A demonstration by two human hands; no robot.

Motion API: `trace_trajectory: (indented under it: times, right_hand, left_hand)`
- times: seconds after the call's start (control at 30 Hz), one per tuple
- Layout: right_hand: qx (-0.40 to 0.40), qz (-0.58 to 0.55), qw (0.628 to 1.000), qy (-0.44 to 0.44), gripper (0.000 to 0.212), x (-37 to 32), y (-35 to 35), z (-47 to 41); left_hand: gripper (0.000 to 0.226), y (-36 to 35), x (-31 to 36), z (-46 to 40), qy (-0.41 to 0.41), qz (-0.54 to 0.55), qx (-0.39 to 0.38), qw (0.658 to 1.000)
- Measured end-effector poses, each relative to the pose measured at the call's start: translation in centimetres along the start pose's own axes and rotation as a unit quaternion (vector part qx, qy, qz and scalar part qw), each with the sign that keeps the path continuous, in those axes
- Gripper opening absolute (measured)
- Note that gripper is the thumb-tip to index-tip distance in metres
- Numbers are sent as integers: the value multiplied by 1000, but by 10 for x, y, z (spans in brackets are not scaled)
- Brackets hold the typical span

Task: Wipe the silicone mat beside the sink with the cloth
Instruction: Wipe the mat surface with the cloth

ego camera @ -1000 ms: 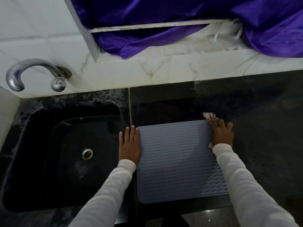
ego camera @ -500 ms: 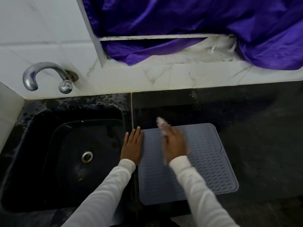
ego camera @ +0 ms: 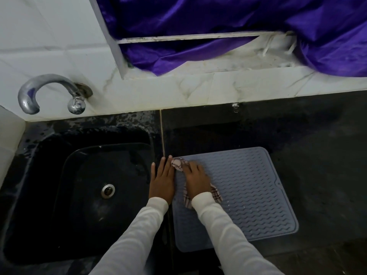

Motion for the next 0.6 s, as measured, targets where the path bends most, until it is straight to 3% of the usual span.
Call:
trace_trajectory:
  times: [0.17, 0.33, 0.6]
  right_hand:
    - [-8, 1, 999, -34, 48, 55, 10, 1]
    - [37, 14, 995, -88, 46, 128, 33, 9]
    - [59, 76, 973, -212, 33, 252, 76, 29]
  left_hand:
    - [73, 1, 1, 0, -1, 20, -3, 1000]
    - [61, -1, -1, 0, 5, 29, 15, 999]
    - [62, -2, 1, 0, 15, 17, 27, 999]
Point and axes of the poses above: each hand's wrist, its own z-axis away from the middle knuckle, its own y-axis out of the back of the hand, x = y × z, the point moved 4 cm from there along -z, towards the middle knuckle, and after that the axes turned 4 degrees about y, right-handed, at the moved point
